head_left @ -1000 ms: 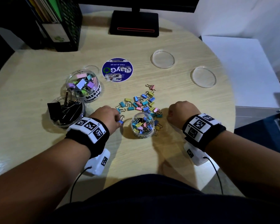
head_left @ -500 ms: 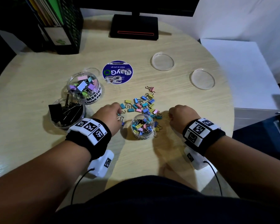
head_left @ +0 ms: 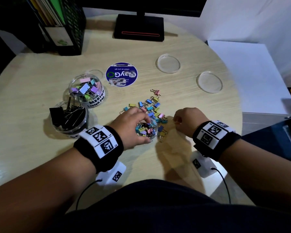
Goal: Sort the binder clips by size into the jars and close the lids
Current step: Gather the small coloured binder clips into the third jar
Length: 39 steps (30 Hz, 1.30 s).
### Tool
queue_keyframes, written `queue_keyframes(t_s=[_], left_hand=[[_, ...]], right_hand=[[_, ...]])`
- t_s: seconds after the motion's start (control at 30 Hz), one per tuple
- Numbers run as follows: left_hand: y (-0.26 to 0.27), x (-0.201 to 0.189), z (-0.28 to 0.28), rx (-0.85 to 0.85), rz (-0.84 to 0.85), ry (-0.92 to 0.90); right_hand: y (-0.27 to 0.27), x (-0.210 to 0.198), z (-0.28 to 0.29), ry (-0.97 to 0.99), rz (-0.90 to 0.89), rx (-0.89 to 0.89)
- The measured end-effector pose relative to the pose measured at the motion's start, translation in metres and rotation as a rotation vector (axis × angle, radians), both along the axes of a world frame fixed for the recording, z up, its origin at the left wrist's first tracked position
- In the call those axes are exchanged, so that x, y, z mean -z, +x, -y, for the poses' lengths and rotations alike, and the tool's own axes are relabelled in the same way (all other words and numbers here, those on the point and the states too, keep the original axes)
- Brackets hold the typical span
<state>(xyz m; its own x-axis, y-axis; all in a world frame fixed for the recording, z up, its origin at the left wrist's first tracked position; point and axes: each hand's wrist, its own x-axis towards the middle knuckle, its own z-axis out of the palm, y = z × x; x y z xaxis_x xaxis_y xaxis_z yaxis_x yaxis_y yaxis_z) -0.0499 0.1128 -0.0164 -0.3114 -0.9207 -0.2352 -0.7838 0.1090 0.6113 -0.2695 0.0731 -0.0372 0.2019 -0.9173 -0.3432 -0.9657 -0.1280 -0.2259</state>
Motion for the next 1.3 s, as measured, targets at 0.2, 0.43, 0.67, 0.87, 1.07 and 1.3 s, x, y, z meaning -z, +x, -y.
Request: queue_keyframes(t_s=[0.2, 0.43, 0.67, 0.87, 1.07, 1.3], left_hand=[[0.005, 0.001, 0.002, 0.023, 0.073, 0.003], [0.011, 0.005, 0.007, -0.156, -0.062, -0.056], [0.036, 0.021, 0.017, -0.208, 0.352, 0.110], [0.029, 0.023, 0.016, -0.088, 0.402, 0.159], [0.025, 0.023, 0.019, -0.033, 0.457, 0.185], [0.025, 0.026, 0.019, -0.049, 0.452, 0.160]], right_hand=[[0.041, -0.025, -0.031, -0.245, 0.397, -0.265], [0.040, -0.016, -0.024, -0.209, 0.409, -0.163], [0.025, -0.002, -0.028, 0.055, 0.064, -0.187], [0.034, 0.001, -0.031, 0.112, 0.017, -0.243], [0.035, 0.000, -0.029, 0.123, -0.010, -0.250], [0.024, -0.001, -0.026, 0.083, 0.014, -0.302]])
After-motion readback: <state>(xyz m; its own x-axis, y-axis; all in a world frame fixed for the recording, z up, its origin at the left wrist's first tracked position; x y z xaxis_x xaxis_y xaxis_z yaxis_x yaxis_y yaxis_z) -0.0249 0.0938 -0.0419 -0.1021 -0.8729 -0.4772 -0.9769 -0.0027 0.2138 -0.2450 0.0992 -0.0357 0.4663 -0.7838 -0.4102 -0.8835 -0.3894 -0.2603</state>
